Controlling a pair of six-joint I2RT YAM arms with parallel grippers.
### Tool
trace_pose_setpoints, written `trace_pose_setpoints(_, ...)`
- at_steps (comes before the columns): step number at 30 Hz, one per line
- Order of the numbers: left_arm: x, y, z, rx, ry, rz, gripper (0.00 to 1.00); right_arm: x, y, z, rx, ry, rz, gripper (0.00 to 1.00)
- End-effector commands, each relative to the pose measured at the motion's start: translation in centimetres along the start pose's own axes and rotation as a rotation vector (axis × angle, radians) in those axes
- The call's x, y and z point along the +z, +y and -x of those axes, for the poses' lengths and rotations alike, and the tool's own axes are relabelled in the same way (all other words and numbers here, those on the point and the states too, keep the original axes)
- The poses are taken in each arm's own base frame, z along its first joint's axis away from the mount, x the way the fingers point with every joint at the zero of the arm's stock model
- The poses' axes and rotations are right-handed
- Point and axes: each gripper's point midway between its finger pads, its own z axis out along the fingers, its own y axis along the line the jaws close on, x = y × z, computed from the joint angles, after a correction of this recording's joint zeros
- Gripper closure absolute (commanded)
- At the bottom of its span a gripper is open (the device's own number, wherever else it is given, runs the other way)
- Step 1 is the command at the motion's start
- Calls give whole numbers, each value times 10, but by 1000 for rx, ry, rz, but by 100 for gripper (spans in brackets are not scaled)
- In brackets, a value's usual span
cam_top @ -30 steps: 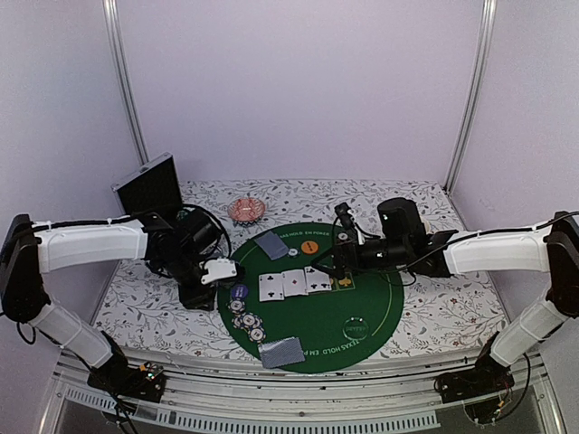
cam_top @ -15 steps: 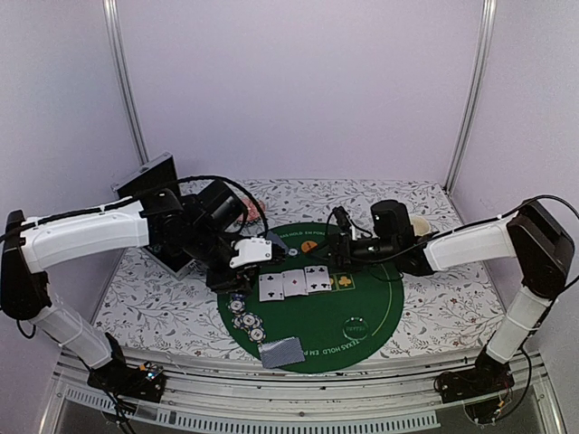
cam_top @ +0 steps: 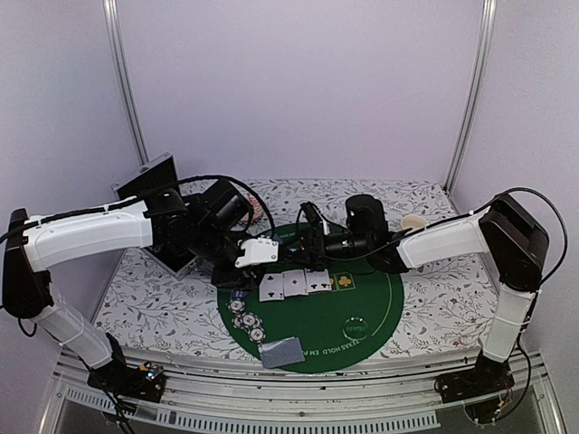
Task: Distribute texas hold em gaming equipment
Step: Pass from the left arm to the right
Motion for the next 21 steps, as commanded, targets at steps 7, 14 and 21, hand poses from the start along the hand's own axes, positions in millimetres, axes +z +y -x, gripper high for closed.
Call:
trace_pose_setpoints(7,4,6,10,22,-24,40,58,25,19,-11,-4,75,89,26)
trace_pose_setpoints(14,6,10,10,12,-12,53,58,34,17,-14,12,96,105,30)
trace_pose_setpoints(21,10,11,10,8,-3,60,57,42,21,-9,23,102,136,51)
